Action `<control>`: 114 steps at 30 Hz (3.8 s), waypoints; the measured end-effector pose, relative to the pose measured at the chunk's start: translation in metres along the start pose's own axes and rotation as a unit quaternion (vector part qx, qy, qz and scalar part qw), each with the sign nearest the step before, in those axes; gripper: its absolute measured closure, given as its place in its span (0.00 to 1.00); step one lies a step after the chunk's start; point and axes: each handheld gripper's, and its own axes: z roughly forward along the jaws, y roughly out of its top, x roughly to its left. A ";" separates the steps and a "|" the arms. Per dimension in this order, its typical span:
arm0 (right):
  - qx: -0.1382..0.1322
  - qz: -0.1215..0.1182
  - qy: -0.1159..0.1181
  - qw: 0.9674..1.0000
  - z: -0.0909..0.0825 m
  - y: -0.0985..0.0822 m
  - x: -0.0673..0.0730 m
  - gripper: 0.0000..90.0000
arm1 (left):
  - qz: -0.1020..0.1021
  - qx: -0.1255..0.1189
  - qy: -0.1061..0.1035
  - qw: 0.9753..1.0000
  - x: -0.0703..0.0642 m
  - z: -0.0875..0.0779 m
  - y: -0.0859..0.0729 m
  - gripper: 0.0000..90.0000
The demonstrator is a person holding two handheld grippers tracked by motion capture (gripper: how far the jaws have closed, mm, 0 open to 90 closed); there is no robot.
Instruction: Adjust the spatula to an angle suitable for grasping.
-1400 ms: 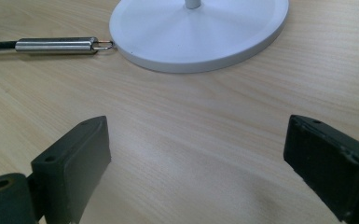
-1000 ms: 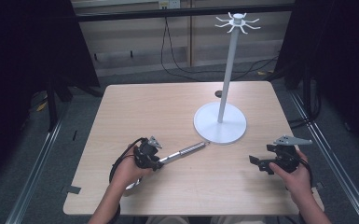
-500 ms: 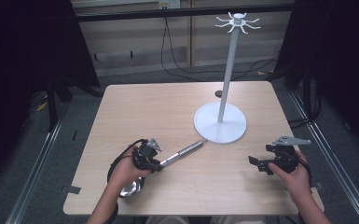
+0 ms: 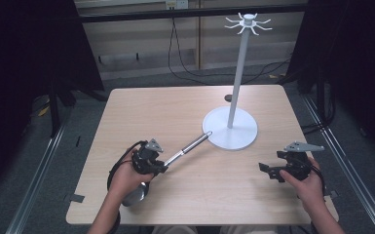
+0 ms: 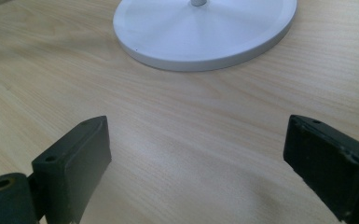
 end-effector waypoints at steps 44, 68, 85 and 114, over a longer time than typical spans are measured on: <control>-0.046 -0.021 0.080 0.996 0.021 0.060 0.082 0.14 | -0.007 -0.150 0.010 0.989 -0.037 -0.010 0.046 0.84; -0.085 0.044 0.138 0.986 0.042 0.089 0.122 0.42 | 0.005 -0.196 0.011 0.981 -0.054 -0.011 0.055 0.84; -0.123 0.097 0.162 0.974 0.039 0.099 0.126 0.72 | 0.014 -0.220 0.008 0.975 -0.069 -0.001 0.066 0.84; -0.192 0.095 0.198 0.956 0.019 0.121 0.134 0.98 | -0.017 -0.298 0.020 0.954 -0.082 -0.008 0.079 0.83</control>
